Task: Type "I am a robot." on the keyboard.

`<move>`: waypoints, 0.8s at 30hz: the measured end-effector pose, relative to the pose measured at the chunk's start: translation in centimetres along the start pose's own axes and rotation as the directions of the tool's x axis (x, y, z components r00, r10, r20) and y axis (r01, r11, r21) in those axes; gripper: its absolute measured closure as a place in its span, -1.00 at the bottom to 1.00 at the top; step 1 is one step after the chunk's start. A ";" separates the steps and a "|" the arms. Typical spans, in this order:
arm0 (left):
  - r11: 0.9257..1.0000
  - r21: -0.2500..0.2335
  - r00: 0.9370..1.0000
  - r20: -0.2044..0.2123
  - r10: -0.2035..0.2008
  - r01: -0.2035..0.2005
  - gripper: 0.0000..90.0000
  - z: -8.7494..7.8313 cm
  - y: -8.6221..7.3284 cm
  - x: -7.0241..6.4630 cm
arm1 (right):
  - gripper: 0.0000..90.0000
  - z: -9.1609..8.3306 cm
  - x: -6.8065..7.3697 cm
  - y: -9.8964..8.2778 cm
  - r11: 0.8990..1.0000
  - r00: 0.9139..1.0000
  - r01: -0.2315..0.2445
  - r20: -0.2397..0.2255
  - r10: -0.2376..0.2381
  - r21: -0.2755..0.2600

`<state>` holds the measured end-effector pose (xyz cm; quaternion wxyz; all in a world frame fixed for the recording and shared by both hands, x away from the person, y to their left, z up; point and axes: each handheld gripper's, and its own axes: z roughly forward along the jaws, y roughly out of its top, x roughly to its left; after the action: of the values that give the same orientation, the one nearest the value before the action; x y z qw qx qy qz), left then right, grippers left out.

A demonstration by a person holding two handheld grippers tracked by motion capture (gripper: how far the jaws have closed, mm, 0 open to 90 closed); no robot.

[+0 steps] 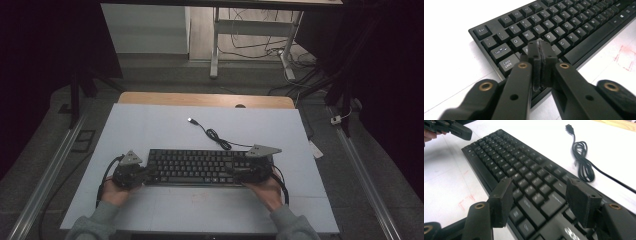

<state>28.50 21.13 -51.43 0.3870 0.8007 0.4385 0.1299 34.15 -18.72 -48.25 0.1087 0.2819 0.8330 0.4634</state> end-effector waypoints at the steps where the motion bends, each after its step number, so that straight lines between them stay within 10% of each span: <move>1: 1.000 0.002 1.000 -0.001 0.000 0.000 0.97 0.0 0.0 0.0 | -0.13 0.6 0.2 0.4 1.000 1.000 0.007 -0.002 -0.007 0.003; 24: 0.999 0.040 0.999 -0.041 0.020 -0.018 0.97 0.9 -0.3 0.2 | 0.47 5.2 1.3 2.3 0.998 0.997 0.032 -0.068 -0.028 0.059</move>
<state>28.89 20.92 -52.27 0.3605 0.8096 0.4412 0.1413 36.22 -13.32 -49.03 0.0789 0.2568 0.8539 0.4458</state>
